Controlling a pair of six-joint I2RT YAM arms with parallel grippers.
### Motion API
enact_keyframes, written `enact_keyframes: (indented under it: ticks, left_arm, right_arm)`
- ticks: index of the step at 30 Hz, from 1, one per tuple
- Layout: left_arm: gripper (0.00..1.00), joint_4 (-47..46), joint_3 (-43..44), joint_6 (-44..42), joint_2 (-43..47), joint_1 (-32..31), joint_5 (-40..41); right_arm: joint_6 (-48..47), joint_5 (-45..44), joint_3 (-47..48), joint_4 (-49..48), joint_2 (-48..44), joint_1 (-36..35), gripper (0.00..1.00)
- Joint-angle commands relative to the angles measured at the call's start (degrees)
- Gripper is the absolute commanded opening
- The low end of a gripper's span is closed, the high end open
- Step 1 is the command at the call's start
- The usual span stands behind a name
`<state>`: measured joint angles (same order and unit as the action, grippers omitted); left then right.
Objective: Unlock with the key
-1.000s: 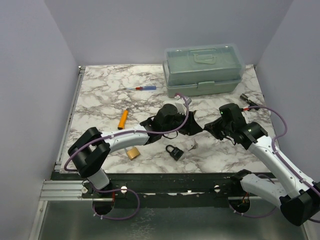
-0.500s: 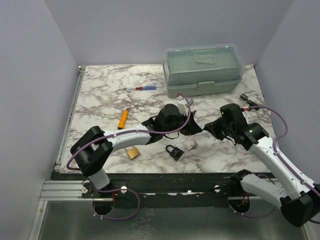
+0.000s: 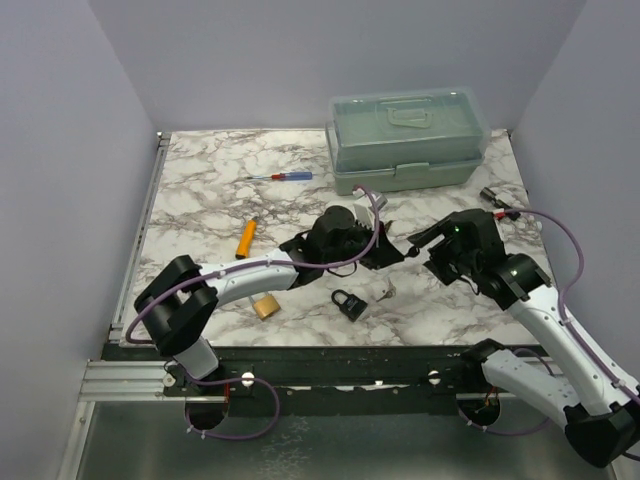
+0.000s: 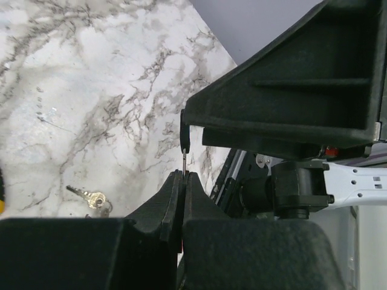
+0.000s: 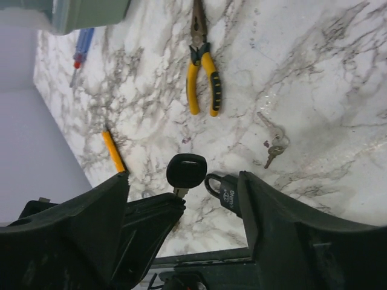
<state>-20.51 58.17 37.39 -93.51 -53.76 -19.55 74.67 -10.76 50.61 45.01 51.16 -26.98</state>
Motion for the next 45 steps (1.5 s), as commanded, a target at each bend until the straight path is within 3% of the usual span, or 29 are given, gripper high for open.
enact_keyframes:
  ticks: [1, 6, 10, 13, 16, 20, 22, 27, 31, 35, 39, 45]
  left_arm:
    - [0.00, 2.07, -1.86, -5.51, 6.00, -0.30, 3.82]
    - [0.00, 7.33, -1.14, -14.22, 9.73, -0.32, 6.80]
    - [0.00, 10.41, -1.42, -20.68, 14.27, -0.30, 8.18]
    - [0.00, 19.47, 2.76, -22.97, 16.75, -0.30, 7.98]
    - [0.00, 27.84, 5.96, -24.13, 19.46, -0.21, 4.61]
    - [0.00, 32.20, 5.99, -22.63, 25.30, 1.00, -1.21]
    - [0.00, 33.65, 5.56, -21.54, 28.47, 2.50, -4.55]
    - [0.00, 35.65, 4.80, -18.39, 35.60, 5.24, -11.86]
    - [0.00, 38.71, 6.11, -17.17, 36.33, 7.09, -19.22]
    - [0.00, 41.77, 7.11, -16.30, 35.43, 9.45, -24.73]
    - [0.00, 42.84, 7.28, -16.39, 35.52, 10.36, -27.50]
    - [0.00, 43.07, 8.23, -16.60, 33.47, 10.58, -31.80]
  right_arm:
    - [-7.03, 0.81, 0.18, -4.73, -3.70, 0.09, 0.80]
    - [-11.85, 2.49, 1.11, -6.57, -6.11, 0.13, 0.82]
    - [-21.65, 9.27, 1.12, -12.34, -7.74, 0.09, 0.83]
    - [-30.99, 17.70, -0.88, -19.85, -10.74, 0.09, 0.85]
    - [-40.35, 27.82, -7.56, -32.97, -16.69, 0.10, 0.88]
    - [-42.51, 36.55, -14.32, -45.21, -21.32, 0.09, 0.93]
    - [-41.01, 40.51, -15.80, -49.70, -22.80, 0.09, 1.00]
    - [-41.87, 45.04, -18.65, -55.52, -23.96, 0.09, 1.00]
    - [-43.92, 63.19, -20.16, -64.56, -19.70, 0.11, 0.89]
    - [-43.12, 72.93, -18.43, -67.61, -16.16, 0.10, 0.84]
    - [-41.98, 76.38, -17.16, -68.62, -14.86, 0.09, 0.83]
    - [-39.59, 76.55, -17.54, -72.22, -12.23, 0.10, 0.72]
